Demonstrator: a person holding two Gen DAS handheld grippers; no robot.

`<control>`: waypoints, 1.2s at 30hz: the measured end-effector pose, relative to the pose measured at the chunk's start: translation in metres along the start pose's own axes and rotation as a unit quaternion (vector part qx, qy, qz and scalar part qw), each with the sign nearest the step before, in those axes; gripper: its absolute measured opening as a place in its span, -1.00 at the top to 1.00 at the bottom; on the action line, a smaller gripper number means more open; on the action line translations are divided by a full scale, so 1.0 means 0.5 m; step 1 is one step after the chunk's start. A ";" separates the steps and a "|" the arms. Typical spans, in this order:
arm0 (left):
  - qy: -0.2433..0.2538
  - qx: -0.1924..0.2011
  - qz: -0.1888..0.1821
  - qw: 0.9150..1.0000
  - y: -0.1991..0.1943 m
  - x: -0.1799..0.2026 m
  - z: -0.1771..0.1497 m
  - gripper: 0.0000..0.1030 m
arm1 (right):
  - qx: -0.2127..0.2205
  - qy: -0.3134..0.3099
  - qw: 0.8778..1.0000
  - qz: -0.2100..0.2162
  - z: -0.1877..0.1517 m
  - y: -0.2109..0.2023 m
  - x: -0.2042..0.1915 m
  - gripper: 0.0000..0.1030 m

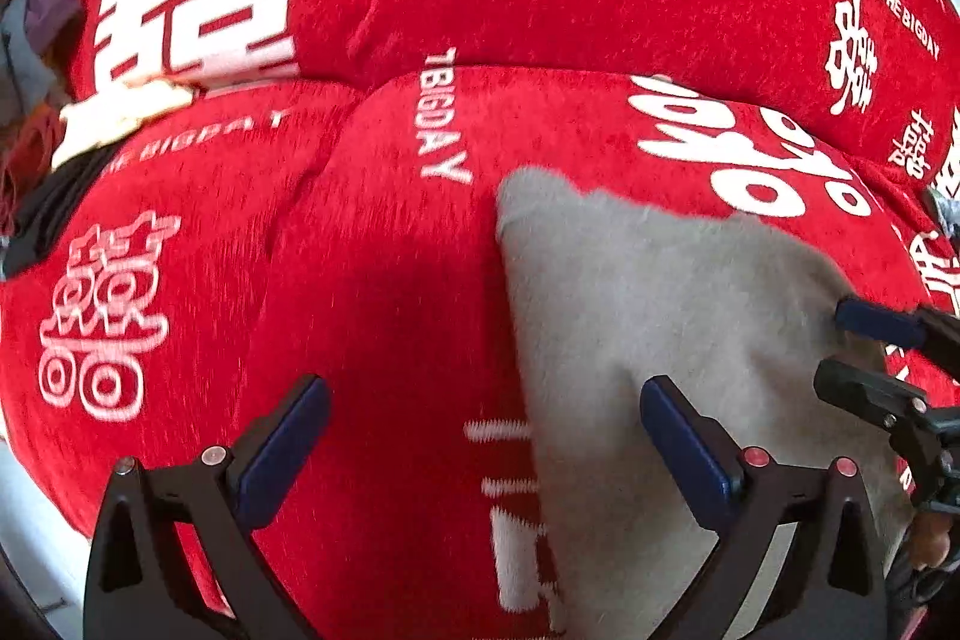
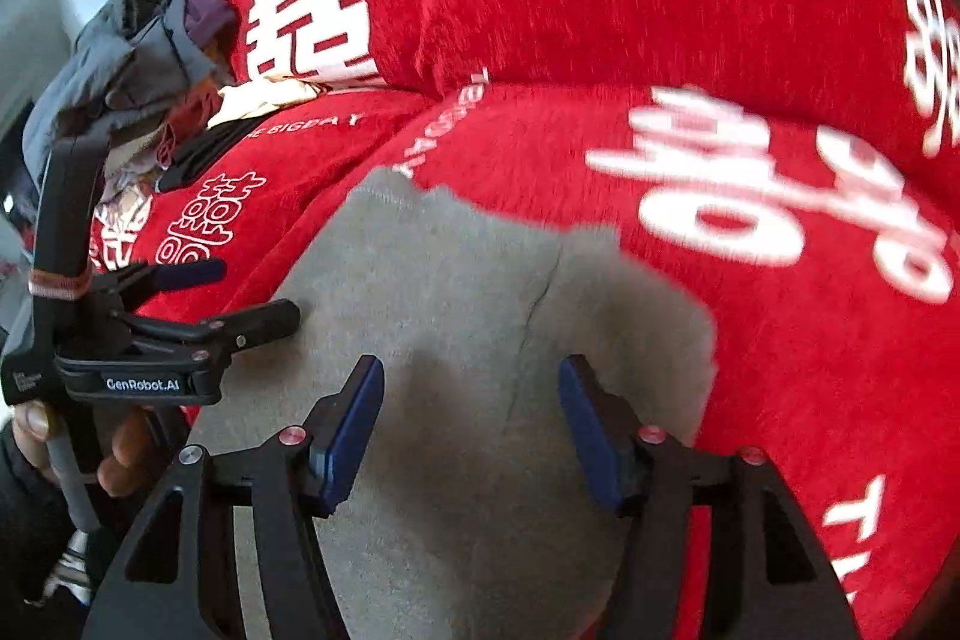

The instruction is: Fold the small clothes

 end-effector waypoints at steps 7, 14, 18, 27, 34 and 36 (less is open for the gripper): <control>0.032 -0.045 0.027 0.998 0.083 0.040 0.026 -1.00 | -0.073 0.001 0.996 -0.059 0.005 0.086 0.071 -0.38; 0.040 -0.021 0.029 0.999 0.015 0.025 0.008 -1.00 | -0.026 -0.016 0.998 -0.056 -0.012 -0.017 0.017 -0.39; 0.045 -0.017 0.010 0.999 -0.027 0.032 -0.032 -1.00 | -0.021 -0.074 0.997 -0.023 -0.055 -0.058 -0.076 -0.39; 0.047 -0.018 -0.004 0.999 -0.052 0.033 -0.104 -1.00 | -0.047 -0.110 0.993 -0.007 -0.165 -0.034 -0.114 -0.38; 0.057 -0.004 0.007 0.998 -0.082 0.029 -0.126 -1.00 | -0.046 -0.120 0.992 -0.021 -0.213 -0.070 -0.121 -0.38; 0.058 -0.005 0.005 0.998 -0.096 0.028 -0.136 -1.00 | -0.048 -0.120 0.991 -0.027 -0.222 -0.079 -0.125 -0.38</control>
Point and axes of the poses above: each gripper's, at about its wrist camera, not at the fingertips, and y roughly the way its jaws point, x to its right, z to its top, the point moved 9 cm from there along y, roughly the way its jaws point, and after that the axes turned 10 degrees about z, right-handed, at the moved point
